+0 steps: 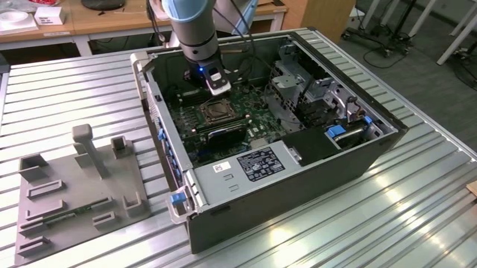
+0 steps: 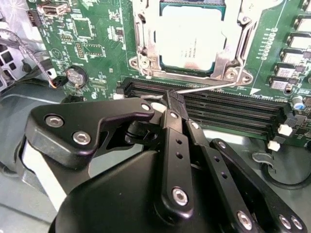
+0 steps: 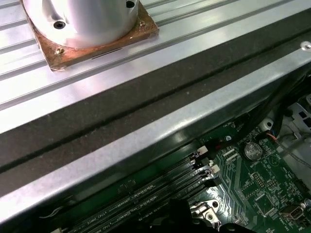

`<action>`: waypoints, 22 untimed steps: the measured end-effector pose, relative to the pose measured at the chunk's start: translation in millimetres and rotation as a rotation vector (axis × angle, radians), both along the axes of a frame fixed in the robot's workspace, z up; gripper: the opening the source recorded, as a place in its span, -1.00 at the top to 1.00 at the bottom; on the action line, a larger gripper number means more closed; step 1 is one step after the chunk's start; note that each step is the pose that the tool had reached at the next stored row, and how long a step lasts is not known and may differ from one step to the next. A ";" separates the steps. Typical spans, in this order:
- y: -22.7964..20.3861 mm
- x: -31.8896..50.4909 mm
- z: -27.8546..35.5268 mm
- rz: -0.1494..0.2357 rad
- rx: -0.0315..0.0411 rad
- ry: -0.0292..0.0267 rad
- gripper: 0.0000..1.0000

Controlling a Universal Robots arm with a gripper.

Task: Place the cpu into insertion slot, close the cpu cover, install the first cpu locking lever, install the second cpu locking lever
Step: 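Install the first cpu locking lever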

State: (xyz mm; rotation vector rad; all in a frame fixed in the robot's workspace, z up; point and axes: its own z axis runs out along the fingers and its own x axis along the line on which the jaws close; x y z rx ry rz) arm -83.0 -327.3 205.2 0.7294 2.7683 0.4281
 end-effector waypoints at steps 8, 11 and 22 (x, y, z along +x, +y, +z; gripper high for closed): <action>0.0 2.6 -4.4 -0.005 0.0000 0.0001 0.79; 0.0 4.0 -5.1 -0.014 0.0001 0.0000 0.79; 1.5 4.0 -6.0 -0.037 0.0005 0.0001 0.79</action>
